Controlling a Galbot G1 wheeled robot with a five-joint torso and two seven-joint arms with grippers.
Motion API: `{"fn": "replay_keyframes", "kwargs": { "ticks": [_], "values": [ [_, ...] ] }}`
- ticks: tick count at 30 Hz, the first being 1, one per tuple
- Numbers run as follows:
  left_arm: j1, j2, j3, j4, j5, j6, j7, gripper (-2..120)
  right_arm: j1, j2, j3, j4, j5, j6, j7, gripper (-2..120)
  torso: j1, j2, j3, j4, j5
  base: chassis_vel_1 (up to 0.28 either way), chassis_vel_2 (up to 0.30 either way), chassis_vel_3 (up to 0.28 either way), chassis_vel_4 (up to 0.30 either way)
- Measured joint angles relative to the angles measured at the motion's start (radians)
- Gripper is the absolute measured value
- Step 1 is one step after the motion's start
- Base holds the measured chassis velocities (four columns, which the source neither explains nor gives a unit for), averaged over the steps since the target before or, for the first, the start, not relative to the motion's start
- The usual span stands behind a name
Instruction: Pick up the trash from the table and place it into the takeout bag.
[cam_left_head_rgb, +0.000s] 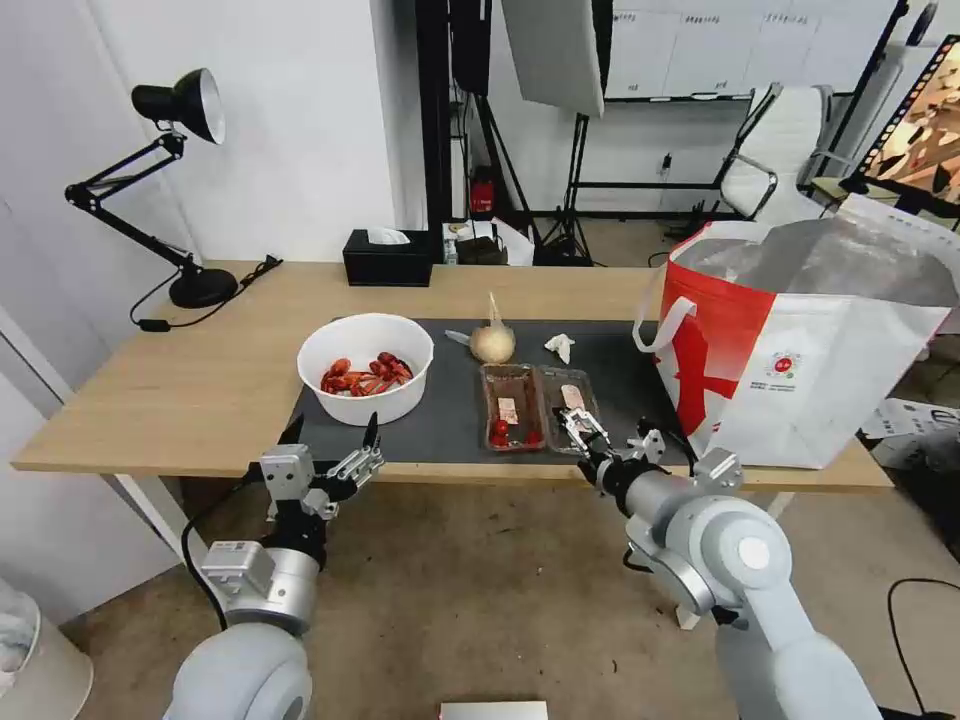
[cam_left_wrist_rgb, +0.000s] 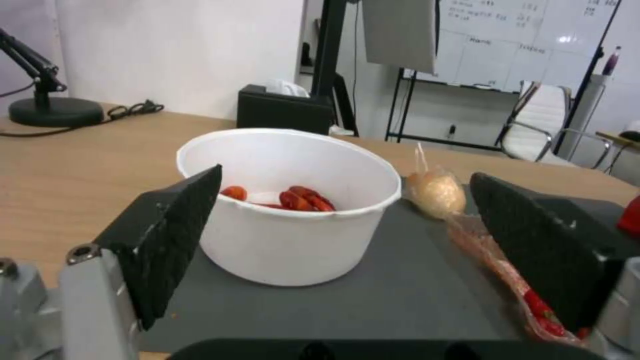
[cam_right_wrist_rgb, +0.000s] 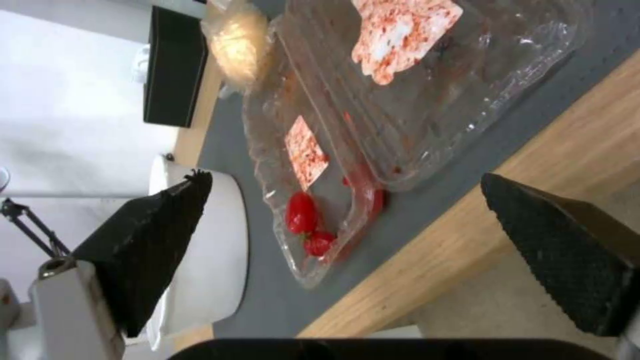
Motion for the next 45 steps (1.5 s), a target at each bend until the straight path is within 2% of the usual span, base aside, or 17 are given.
{"fn": "replay_keyframes", "kwargs": {
  "ticks": [11, 28, 31, 33, 37, 39, 40, 41, 44, 45],
  "values": [
    [0.008, -0.001, -0.002, 0.015, -0.002, -0.021, 0.001, 100, 0.041, 0.02, -0.003, -0.064, 0.006, 0.0, -0.002, 100, 0.0, 0.0, 0.0, 0.0, 0.0, 0.0, 0.0, 0.0, 0.0],
    [0.017, -0.007, -0.003, 0.02, 0.002, -0.029, 0.002, 100, 0.068, 0.038, -0.002, -0.097, 0.008, 0.004, 0.018, 100, 0.0, 0.0, 0.0, 0.0, -0.0002, 0.0, 0.0, 0.0, 0.0],
    [0.017, -0.007, -0.003, 0.019, 0.003, -0.031, 0.002, 100, 0.068, 0.042, -0.005, -0.101, -0.015, 0.019, -0.018, 100, 0.0, 0.0, 0.0, 0.0, 0.0001, 0.0, 0.0, 0.0, 0.0],
    [0.019, -0.008, -0.003, 0.02, 0.003, -0.032, 0.002, 100, 0.067, 0.044, -0.013, -0.103, -0.079, 0.044, -0.091, 100, 0.0, 0.0, 0.0, 0.0, 0.0001, 0.0, 0.0, 0.0, 0.0],
    [0.02, -0.008, -0.003, 0.021, 0.004, -0.035, 0.002, 100, 0.067, 0.044, -0.016, -0.103, -0.1, 0.052, -0.122, 100, 0.0, 0.0, 0.0, 0.0, 0.0001, 0.0, 0.0, 0.0, 0.0],
    [0.024, -0.01, -0.003, 0.026, 0.009, -0.049, 0.003, 100, 0.075, 0.034, -0.031, -0.097, -0.16, 0.064, -0.254, 100, 0.0, 0.0, 0.0, 0.0, 0.0, 0.0, 0.0, 0.0, 0.0],
    [0.024, -0.01, -0.003, 0.026, 0.009, -0.049, 0.003, 100, 0.075, 0.034, -0.031, -0.097, -0.16, 0.064, -0.254, 100, 0.0, 0.0, 0.0, 0.0, 0.0, 0.0, 0.0, 0.0, 0.0],
    [0.026, -0.011, -0.003, 0.029, 0.011, -0.054, 0.003, 100, 0.091, 0.025, -0.042, -0.1, -0.173, 0.046, -0.296, 100, 0.0, 0.0, 0.0, -0.0001, 0.0, 0.0, 0.0, 0.0, 0.0],
    [0.029, -0.014, -0.003, 0.032, 0.015, -0.059, 0.003, 100, 0.117, 0.01, -0.06, -0.11, -0.177, 0.005, -0.335, 100, 0.0, 0.0, 0.0, 0.0, 0.0, 0.0, 0.0, 0.0, 0.0],
    [0.03, -0.015, -0.003, 0.033, 0.017, -0.061, 0.003, 100, 0.141, 0.0, -0.072, -0.116, -0.16, -0.055, -0.338, 100, 0.0, 0.0, 0.0, -0.0001, -0.0002, 0.0, 0.0, 0.0, 0.0]
  ]
}}
